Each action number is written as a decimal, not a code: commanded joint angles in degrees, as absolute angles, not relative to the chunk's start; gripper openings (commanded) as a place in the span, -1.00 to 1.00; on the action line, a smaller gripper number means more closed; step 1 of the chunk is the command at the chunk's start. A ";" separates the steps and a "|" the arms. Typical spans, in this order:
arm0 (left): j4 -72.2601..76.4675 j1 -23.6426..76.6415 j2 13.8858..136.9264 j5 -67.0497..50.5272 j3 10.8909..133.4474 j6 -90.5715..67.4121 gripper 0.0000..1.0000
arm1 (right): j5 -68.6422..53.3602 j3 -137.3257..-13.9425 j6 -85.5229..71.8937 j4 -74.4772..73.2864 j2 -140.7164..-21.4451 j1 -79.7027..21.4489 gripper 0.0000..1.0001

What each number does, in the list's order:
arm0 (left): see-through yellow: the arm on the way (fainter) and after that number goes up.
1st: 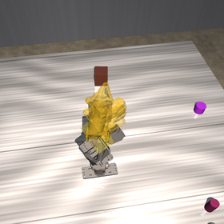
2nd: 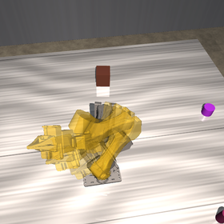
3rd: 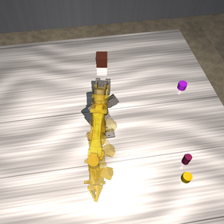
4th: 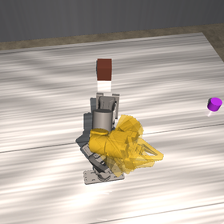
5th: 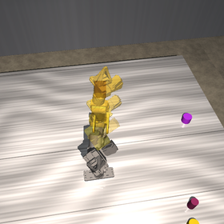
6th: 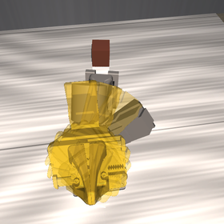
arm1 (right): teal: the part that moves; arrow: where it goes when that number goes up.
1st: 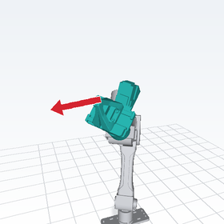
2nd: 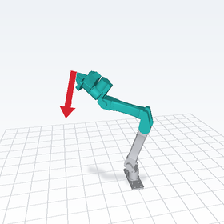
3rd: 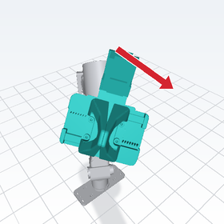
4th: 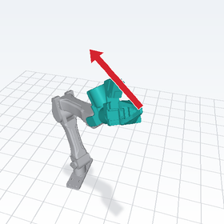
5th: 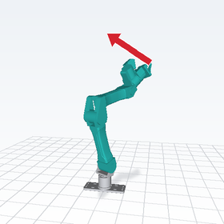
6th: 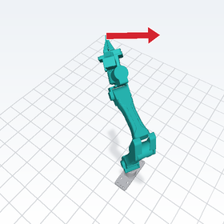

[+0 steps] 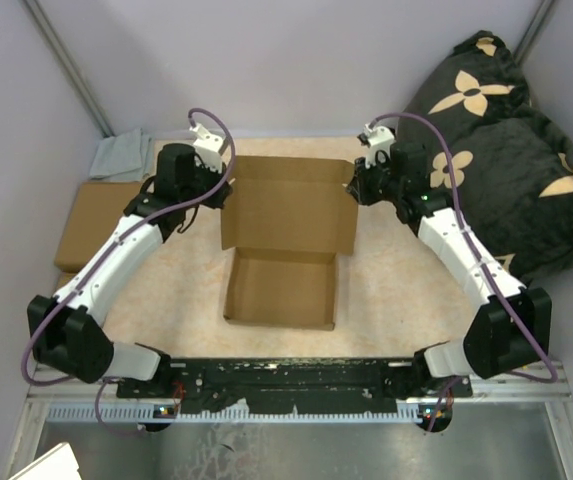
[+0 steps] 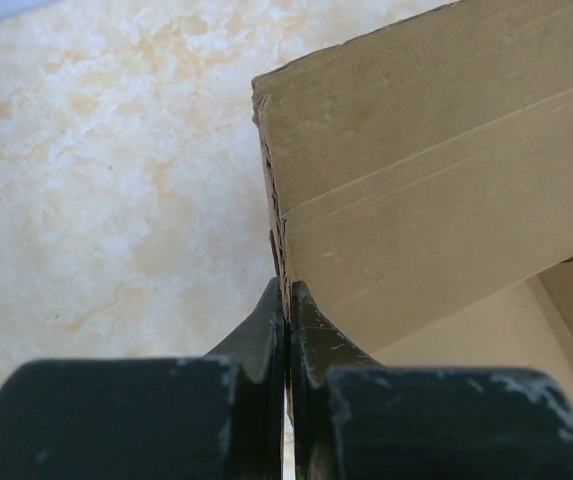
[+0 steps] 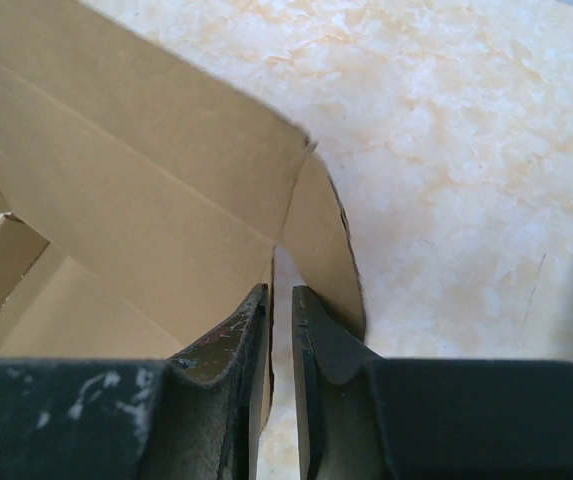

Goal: Fold the paper box

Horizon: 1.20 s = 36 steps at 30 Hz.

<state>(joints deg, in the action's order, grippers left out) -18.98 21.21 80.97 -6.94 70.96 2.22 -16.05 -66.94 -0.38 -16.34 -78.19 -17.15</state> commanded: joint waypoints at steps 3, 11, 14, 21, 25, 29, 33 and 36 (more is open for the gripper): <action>-10.40 21.22 73.06 -7.32 67.76 3.50 -1.00 | -18.51 -75.06 -1.15 -23.20 -80.97 -17.56 -0.67; -4.32 21.33 67.85 -9.34 63.09 3.99 -1.00 | -21.64 -79.87 -1.11 -30.95 -84.20 -17.55 -0.63; -3.83 21.35 67.37 -10.07 62.45 4.04 -1.00 | -22.93 -79.24 -1.70 -30.59 -84.21 -17.58 -0.57; -1.86 21.31 66.51 -12.11 60.73 2.80 -1.00 | -22.38 -80.31 -4.19 -31.89 -86.04 -17.65 -0.65; -1.49 21.33 66.70 -13.84 60.71 2.16 -1.00 | -19.85 -81.32 -6.09 -30.65 -86.11 -18.53 -0.80; -0.20 21.39 67.18 -15.21 61.10 0.20 -1.00 | -16.47 -81.71 -8.00 -26.66 -85.07 -20.30 -0.91; 1.37 21.46 67.71 -15.13 61.39 -1.97 -1.00 | -11.28 -83.18 -7.92 -24.37 -84.51 -23.34 -0.92; 2.88 21.55 68.03 -13.97 61.86 -3.44 -1.00 | -7.37 -83.37 -7.09 -21.55 -83.88 -25.56 -0.94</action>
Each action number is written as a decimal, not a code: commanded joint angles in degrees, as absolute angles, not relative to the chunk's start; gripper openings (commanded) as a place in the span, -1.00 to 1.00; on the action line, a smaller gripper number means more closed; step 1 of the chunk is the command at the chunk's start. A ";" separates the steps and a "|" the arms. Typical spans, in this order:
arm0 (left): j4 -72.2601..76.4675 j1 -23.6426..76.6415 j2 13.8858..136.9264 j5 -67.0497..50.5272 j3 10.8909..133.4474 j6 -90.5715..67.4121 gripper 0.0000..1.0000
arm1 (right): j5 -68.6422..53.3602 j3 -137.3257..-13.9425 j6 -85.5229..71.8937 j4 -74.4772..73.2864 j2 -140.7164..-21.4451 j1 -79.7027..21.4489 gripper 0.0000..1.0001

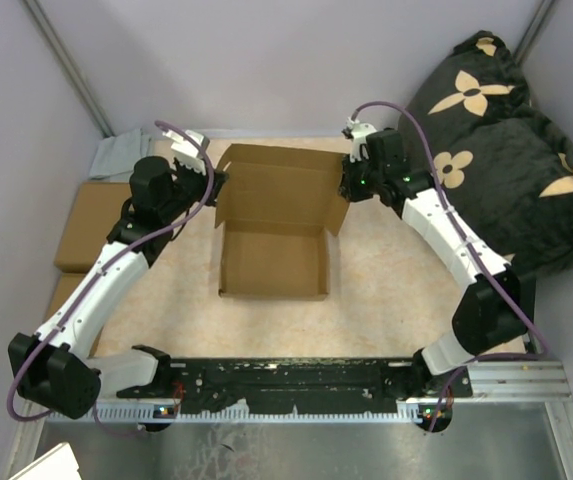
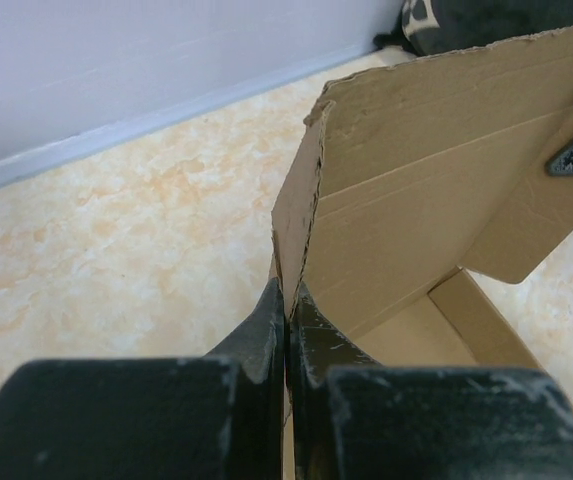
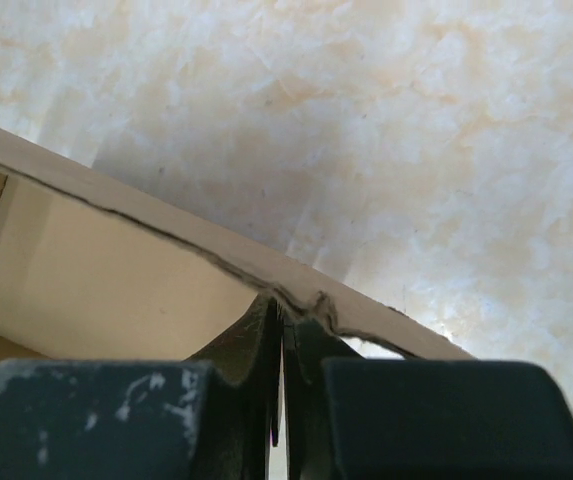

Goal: Fold the paper box

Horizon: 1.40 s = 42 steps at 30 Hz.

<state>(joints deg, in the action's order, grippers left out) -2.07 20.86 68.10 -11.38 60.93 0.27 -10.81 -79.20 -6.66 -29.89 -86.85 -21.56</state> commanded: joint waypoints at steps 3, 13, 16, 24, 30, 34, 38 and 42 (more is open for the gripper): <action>3.06 21.77 69.22 -12.13 63.82 -4.83 -1.00 | -2.52 -83.15 -7.23 -18.73 -83.07 -26.94 -0.95; 6.78 22.66 71.82 -9.62 64.62 -9.04 -0.90 | 7.18 -75.35 -6.64 -4.45 -78.14 -29.71 -0.95; 6.72 22.85 72.39 -10.17 64.05 -9.02 -0.85 | 8.09 -74.29 -6.59 -2.59 -78.48 -29.73 -0.94; 7.91 23.37 70.84 -10.15 58.12 -10.55 -0.83 | 9.40 -67.92 -9.44 1.31 -78.79 -31.63 -0.94; 7.77 24.02 69.34 -10.39 54.84 -11.78 -0.83 | 11.10 -62.76 -11.33 2.81 -77.85 -34.46 -0.94; 7.62 24.88 67.64 -10.42 52.90 -13.27 -0.83 | 12.86 -59.86 -11.87 2.47 -76.49 -37.15 -0.93; 6.31 26.15 65.19 -9.98 50.85 -14.53 -0.83 | 14.37 -57.39 -13.34 1.20 -74.20 -39.55 -0.92; 5.43 27.40 61.98 -8.72 48.19 -16.01 -0.82 | 15.57 -54.96 -15.78 0.36 -72.26 -41.85 -0.91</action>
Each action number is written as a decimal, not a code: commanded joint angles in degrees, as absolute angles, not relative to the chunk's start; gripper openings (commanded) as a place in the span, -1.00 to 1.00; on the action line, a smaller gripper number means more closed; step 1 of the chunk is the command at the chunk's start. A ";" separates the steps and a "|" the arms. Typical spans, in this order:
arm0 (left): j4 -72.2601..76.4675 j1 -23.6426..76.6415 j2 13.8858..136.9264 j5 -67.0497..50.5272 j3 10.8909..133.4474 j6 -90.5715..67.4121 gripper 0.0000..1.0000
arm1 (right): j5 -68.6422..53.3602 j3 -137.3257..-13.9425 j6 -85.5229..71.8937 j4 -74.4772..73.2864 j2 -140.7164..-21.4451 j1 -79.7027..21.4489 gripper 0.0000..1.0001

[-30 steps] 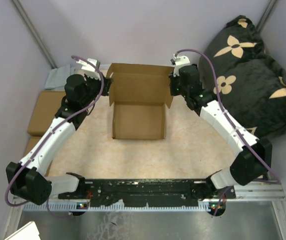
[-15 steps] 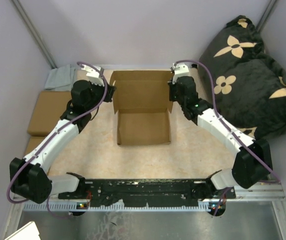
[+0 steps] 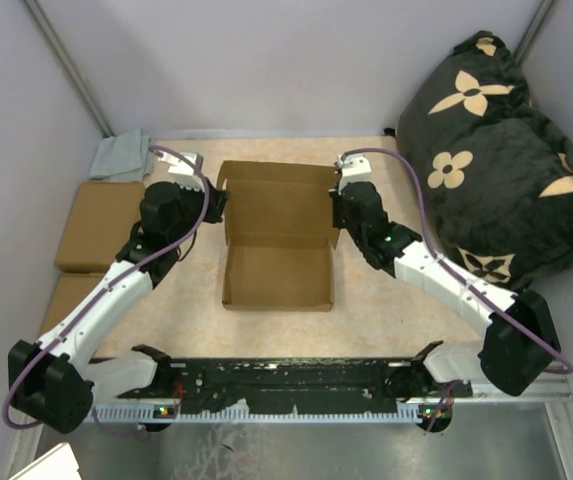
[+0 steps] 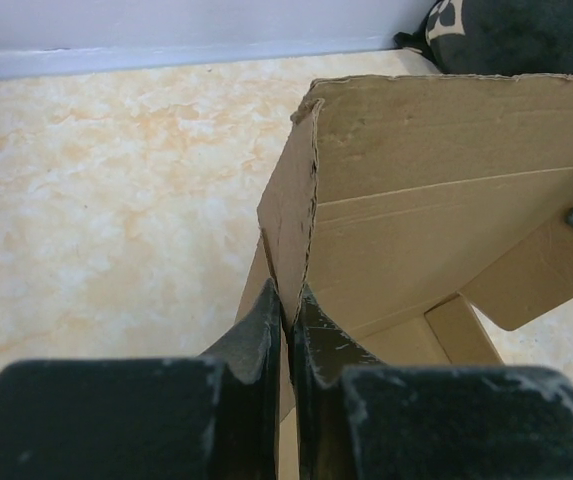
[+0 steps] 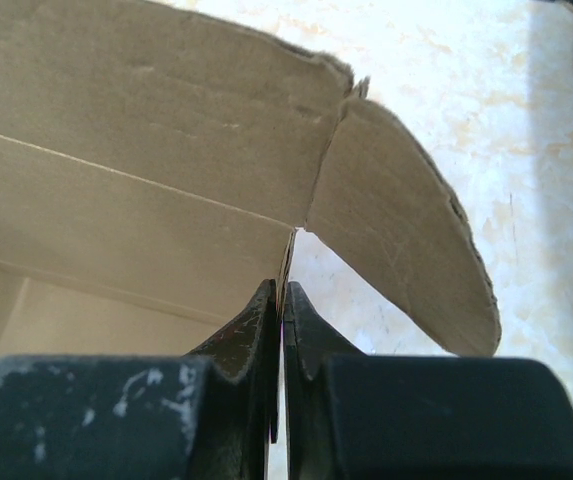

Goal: Fold the paper box

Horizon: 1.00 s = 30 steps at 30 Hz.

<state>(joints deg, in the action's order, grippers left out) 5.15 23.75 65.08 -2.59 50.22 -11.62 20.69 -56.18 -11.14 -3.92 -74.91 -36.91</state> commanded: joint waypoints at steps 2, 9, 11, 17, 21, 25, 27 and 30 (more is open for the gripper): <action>4.77 28.03 60.52 -8.40 46.84 -16.83 -0.82 | 16.30 -53.94 -17.16 0.01 -71.64 -43.13 -0.90; 3.38 30.06 55.49 -5.49 41.91 -18.26 -0.82 | 23.31 -51.35 -19.94 0.95 -70.79 -49.37 -0.93; 3.44 30.43 54.03 -4.50 40.62 -17.98 -0.81 | 26.91 -50.03 -17.70 4.27 -70.63 -51.15 -0.95; 2.57 31.15 51.86 -1.06 39.07 -16.70 -0.82 | 33.89 -39.64 -11.59 23.28 -69.14 -53.00 -0.96; 0.82 31.45 50.07 -1.12 37.37 -18.27 -0.80 | 33.69 -36.05 -15.20 25.07 -67.36 -53.08 -0.90; -2.05 31.81 47.75 -1.65 35.89 -20.56 -0.74 | 31.99 -34.96 -20.74 19.55 -64.69 -53.27 -0.86; -2.78 31.89 46.43 -1.84 34.98 -21.46 -0.73 | 31.46 -34.42 -22.69 17.56 -63.40 -53.63 -0.85; -3.38 32.16 44.64 -2.11 33.83 -22.44 -0.72 | 31.62 -33.17 -23.95 17.43 -61.51 -54.35 -0.84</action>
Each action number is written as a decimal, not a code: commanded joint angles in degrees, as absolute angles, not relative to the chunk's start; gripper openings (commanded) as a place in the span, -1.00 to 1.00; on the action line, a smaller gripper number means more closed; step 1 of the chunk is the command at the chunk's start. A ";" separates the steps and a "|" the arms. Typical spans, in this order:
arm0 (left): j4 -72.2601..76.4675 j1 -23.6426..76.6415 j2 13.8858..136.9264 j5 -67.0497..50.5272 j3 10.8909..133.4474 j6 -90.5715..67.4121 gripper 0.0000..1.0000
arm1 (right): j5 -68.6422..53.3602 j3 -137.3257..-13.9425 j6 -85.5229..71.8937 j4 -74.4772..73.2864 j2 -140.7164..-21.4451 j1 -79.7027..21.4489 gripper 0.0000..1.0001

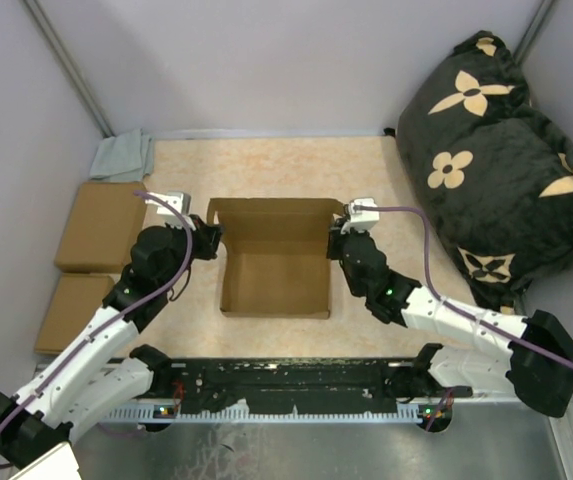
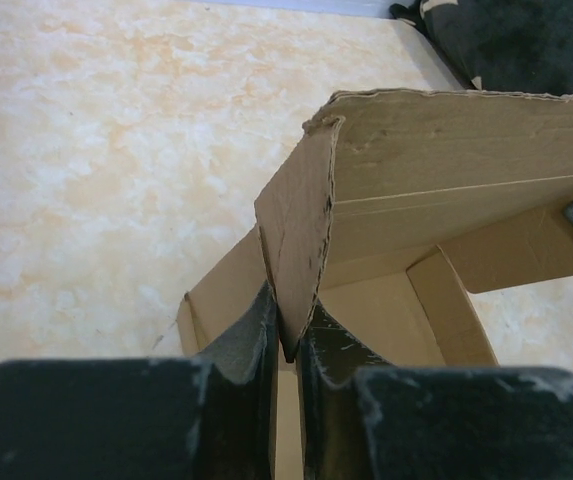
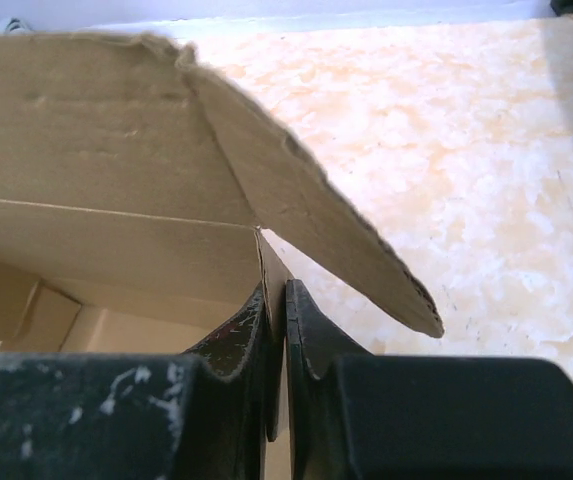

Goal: Fold the paper box

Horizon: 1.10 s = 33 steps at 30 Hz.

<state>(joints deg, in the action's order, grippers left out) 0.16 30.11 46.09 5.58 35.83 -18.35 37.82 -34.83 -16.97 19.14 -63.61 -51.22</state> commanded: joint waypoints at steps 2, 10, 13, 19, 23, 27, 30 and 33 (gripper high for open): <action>-3.42 32.30 44.15 -2.27 33.38 -22.97 -0.71 | 31.56 -33.28 -24.57 17.10 -61.06 -54.32 -0.83; -1.01 32.95 44.12 -2.29 32.59 -24.90 -0.68 | 33.22 -35.17 -23.80 19.64 -63.72 -54.32 -0.83; -0.36 33.13 43.02 -1.29 32.34 -24.46 -0.66 | 33.86 -34.33 -23.02 22.69 -64.88 -54.37 -0.83; -4.13 33.18 41.52 0.69 36.00 -22.27 -0.64 | 33.03 -33.95 -24.91 24.17 -65.42 -54.37 -0.83; -5.78 33.16 41.71 0.22 37.16 -21.69 -0.63 | 32.32 -35.41 -26.16 22.40 -65.94 -54.35 -0.83; -5.95 33.14 41.94 0.05 37.12 -21.45 -0.63 | 32.58 -37.43 -25.09 22.46 -66.15 -54.39 -0.82; -5.90 33.22 42.38 -0.03 37.83 -21.06 -0.63 | 32.16 -40.33 -23.84 19.79 -67.15 -54.33 -0.81; -5.83 33.18 43.04 0.00 38.59 -20.30 -0.62 | 31.91 -41.17 -22.83 19.53 -68.00 -54.40 -0.80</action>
